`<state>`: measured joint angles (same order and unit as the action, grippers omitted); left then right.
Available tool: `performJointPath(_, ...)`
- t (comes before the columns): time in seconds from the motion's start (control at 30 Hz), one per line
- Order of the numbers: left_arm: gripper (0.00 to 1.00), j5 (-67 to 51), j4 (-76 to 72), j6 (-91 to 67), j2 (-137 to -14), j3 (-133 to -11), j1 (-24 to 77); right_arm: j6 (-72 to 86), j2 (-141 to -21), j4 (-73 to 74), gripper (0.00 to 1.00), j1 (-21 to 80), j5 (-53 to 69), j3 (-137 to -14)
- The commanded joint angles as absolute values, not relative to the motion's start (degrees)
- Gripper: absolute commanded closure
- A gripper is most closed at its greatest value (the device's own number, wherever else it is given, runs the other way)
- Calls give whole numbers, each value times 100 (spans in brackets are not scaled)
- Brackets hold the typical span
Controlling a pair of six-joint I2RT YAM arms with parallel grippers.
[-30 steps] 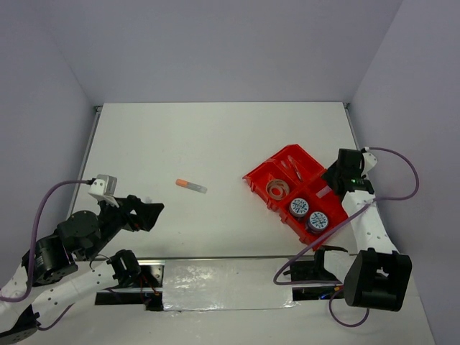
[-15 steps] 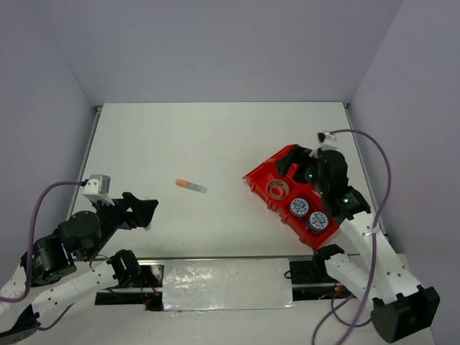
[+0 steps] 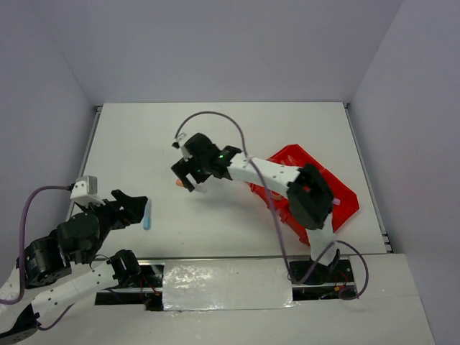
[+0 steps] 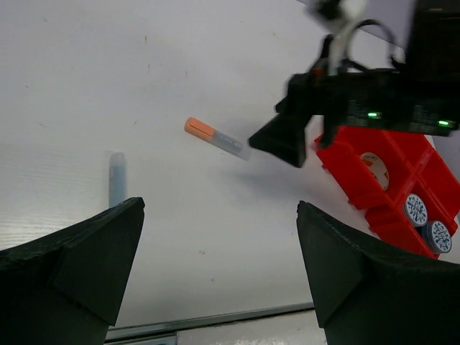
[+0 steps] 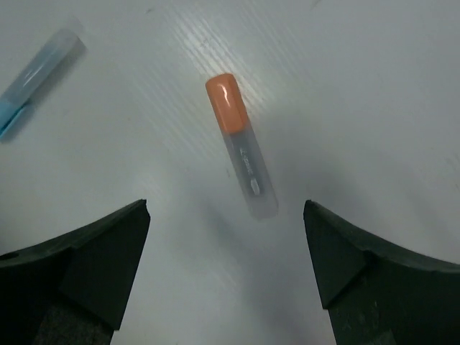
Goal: Sort the stationery into containers
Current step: Pick up the stationery from the center of the board.
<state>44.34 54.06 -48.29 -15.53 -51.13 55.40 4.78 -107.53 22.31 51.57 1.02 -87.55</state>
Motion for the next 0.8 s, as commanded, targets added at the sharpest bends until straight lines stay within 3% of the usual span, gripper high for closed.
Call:
performJointPath(0.0, 1, 4413, 5204, -4755, -1661, -5256, 5555, -578, -11740, 3189, 6, 5299, 53, -10049)
performJointPath(0.1, 1, 4386, 5186, -4720, -1766, -5256, 5555, -685, -12514, 3664, 7, 5344, -193, -10747)
performJointPath(0.33, 1, 4228, 5036, -4544, -1969, -5221, 5555, -923, -13402, 3735, 13, 5388, -157, -11004)
performJointPath(0.43, 1, 4140, 4966, -4465, -2030, -5203, 5555, -1019, -13596, 3814, 33, 5388, -27, -11057)
performJointPath(0.47, 1, 4114, 4948, -4447, -2048, -5203, 5555, -1028, -13614, 3797, 46, 5388, 174, -11031)
performJointPath(0.53, 1, 4070, 4913, -4412, -2100, -5194, 5555, -1037, -13675, 3788, 60, 5396, 429, -11030)
performJointPath(0.6, 1, 4052, 4896, -4412, -2127, -5186, 5546, -994, -13737, 3849, 100, 5396, 606, -11109)
performJointPath(0.77, 1, 3946, 4817, -4298, -2153, -5168, 5546, -283, -13028, 3160, 100, 5335, 773, -10470)
